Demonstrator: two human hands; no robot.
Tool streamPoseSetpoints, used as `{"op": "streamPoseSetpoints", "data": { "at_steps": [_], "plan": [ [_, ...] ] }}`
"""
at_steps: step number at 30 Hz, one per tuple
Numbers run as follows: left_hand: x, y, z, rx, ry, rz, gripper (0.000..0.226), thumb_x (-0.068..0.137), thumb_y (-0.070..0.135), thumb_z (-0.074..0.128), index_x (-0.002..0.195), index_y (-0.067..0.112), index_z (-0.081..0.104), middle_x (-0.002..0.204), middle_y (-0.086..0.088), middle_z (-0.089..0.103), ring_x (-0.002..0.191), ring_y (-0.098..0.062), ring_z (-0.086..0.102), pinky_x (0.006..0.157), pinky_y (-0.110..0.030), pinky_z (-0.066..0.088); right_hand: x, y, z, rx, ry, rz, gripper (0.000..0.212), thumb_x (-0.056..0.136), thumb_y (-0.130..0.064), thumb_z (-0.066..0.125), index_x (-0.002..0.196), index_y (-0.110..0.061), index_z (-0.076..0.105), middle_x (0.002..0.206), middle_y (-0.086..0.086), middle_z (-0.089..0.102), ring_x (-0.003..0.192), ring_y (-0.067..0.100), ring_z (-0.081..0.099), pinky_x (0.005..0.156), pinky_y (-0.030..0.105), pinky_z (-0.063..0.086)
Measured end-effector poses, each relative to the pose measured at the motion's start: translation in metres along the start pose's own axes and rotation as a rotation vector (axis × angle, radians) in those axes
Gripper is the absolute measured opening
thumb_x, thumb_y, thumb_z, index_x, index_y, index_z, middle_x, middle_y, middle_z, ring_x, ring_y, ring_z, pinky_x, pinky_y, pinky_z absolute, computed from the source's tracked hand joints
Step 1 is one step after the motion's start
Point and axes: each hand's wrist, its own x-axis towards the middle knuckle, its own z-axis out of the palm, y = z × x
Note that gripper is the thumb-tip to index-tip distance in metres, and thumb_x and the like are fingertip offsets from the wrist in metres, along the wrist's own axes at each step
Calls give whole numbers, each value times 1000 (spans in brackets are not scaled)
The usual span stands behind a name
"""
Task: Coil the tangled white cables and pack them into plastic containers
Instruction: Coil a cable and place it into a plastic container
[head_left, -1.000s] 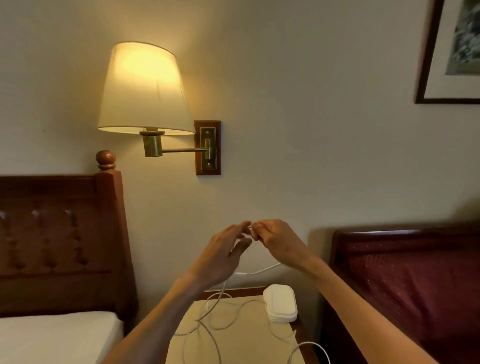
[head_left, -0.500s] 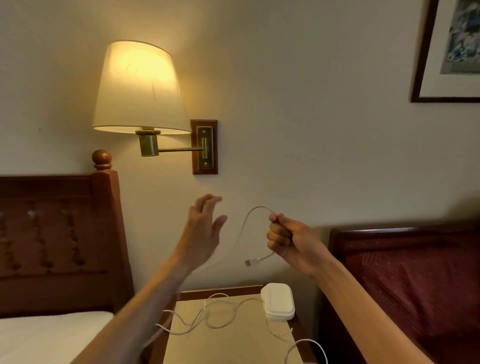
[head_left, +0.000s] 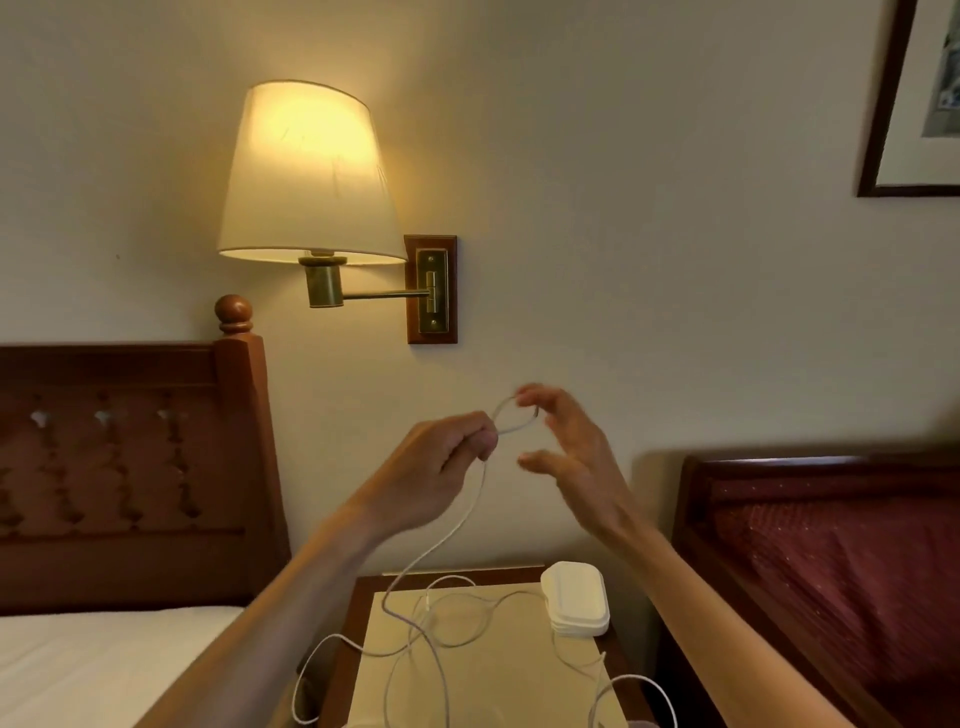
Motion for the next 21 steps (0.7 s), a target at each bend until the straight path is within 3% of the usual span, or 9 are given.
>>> {"op": "streamPoseSetpoints", "data": {
  "at_steps": [2, 6, 8, 10, 12, 15, 17, 19, 21],
  "plan": [
    [7, 2, -12, 71, 39, 64, 21, 101, 15, 44, 84, 10, 55, 73, 5, 55, 69, -9, 52, 62, -15, 39, 3, -5, 14, 13, -151, -58, 10, 96, -25, 50, 99, -21, 59, 93, -10, 62, 90, 6, 58, 81, 18, 47],
    [1, -8, -53, 56, 344, 6, 22, 99, 3, 42, 88, 17, 55, 81, 12, 53, 76, 0, 51, 70, -10, 40, 5, 14, 24, -40, -116, -66, 32, 104, -28, 36, 76, -19, 49, 66, -9, 47, 63, 8, 44, 63, 24, 37],
    [-5, -25, -89, -65, 636, -94, 26, 102, 14, 40, 89, 30, 56, 82, 15, 53, 75, -1, 49, 69, -20, 42, 1, 40, 18, -10, -170, 30, 33, 104, -28, 36, 76, -14, 49, 65, -4, 48, 60, 10, 51, 66, 25, 44],
    [-10, -40, -117, -32, 745, -147, 24, 103, 27, 39, 86, 29, 56, 83, 8, 53, 70, -11, 46, 68, -30, 38, -4, 62, 14, 49, -203, 139, 32, 105, -25, 35, 78, -13, 48, 65, 2, 47, 55, 13, 52, 68, 35, 54],
    [-17, -59, -120, 108, 541, -395, 25, 103, 21, 39, 94, 19, 62, 98, 1, 57, 80, -11, 53, 74, -28, 42, 2, 68, 16, 66, -113, 194, 31, 105, -23, 33, 81, -14, 50, 63, 2, 46, 51, 10, 47, 59, 34, 51],
    [-35, -83, -96, 424, 117, -863, 31, 101, 26, 44, 127, 24, 60, 137, -7, 51, 123, -33, 47, 98, -43, 41, 28, 52, 24, -73, 79, 105, 30, 105, -21, 36, 80, -19, 52, 63, -6, 48, 53, 6, 41, 52, 16, 37],
    [-39, -80, -73, 631, 212, -759, 41, 98, 23, 50, 139, 22, 49, 142, -10, 46, 125, -38, 42, 97, -48, 39, 47, 41, 34, -206, 54, -2, 28, 104, -18, 39, 78, -20, 51, 64, -5, 50, 54, 7, 40, 53, 17, 34],
    [-32, -70, -48, 476, 336, -412, 50, 97, 10, 52, 145, 17, 41, 143, -8, 46, 123, -27, 49, 98, -35, 42, 62, 34, 44, -342, -14, -100, 26, 103, -20, 42, 78, -22, 50, 64, -4, 51, 53, 8, 42, 54, 21, 34],
    [-20, -59, -30, 254, 270, -215, 55, 98, 5, 49, 149, 17, 34, 141, -2, 48, 106, -13, 61, 95, -27, 47, 71, 28, 52, -451, -76, -169, 21, 103, -24, 43, 82, -25, 49, 66, -5, 54, 53, 9, 45, 55, 22, 38]
  ]
}}
